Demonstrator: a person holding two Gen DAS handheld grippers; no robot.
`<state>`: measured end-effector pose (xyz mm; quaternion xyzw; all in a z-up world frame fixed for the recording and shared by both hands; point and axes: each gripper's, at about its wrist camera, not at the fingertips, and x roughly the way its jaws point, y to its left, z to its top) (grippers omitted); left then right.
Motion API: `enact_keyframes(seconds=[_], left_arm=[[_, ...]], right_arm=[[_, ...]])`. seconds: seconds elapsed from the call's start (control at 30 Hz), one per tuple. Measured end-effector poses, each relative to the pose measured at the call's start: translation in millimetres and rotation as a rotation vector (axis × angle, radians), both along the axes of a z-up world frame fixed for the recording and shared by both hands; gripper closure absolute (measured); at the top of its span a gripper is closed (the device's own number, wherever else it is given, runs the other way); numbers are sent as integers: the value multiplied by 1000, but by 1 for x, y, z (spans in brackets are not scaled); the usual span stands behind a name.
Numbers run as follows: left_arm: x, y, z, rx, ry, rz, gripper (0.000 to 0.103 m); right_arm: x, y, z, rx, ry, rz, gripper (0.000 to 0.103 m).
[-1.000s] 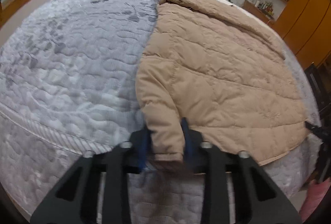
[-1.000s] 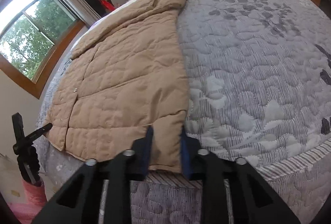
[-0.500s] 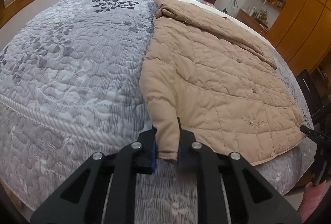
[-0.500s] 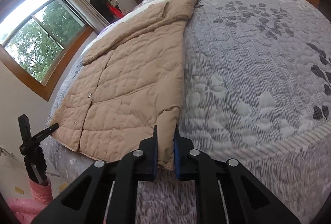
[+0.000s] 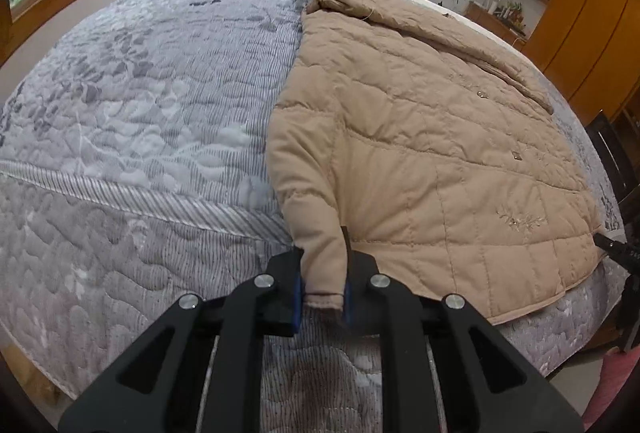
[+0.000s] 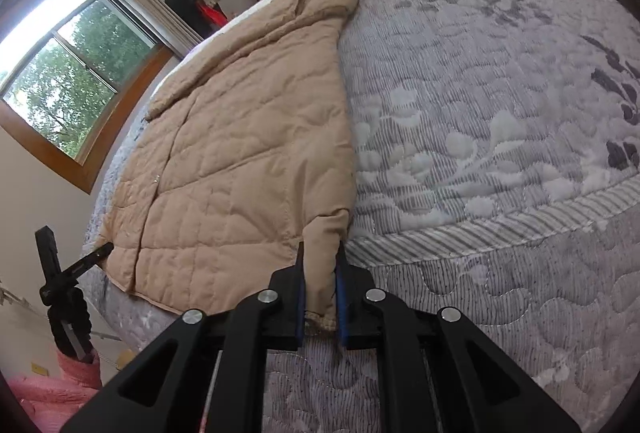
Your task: Fold large clothes
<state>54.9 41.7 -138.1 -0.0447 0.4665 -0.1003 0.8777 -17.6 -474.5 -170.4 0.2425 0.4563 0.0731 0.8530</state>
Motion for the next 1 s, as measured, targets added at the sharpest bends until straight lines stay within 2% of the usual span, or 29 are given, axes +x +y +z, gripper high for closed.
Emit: enact_keyframes(seconds=[0.2, 0.37, 0.6, 0.83, 1.0], left_arm=[[-4, -3, 32, -14, -70, -18, 90], [-7, -16, 63, 10, -152, -45, 90], [2, -25, 95, 23, -228, -66, 90], [32, -34, 124, 15, -289, -84, 90], [76, -44, 143, 9, -312, -89, 90]], right_arm=[[-2, -1, 24, 19, -55, 14, 92], [0, 0, 53, 15, -111, 28, 92], [18, -4, 85, -2, -157, 43, 92], [54, -10, 114, -37, -180, 71, 92], [91, -19, 134, -38, -184, 87, 93]])
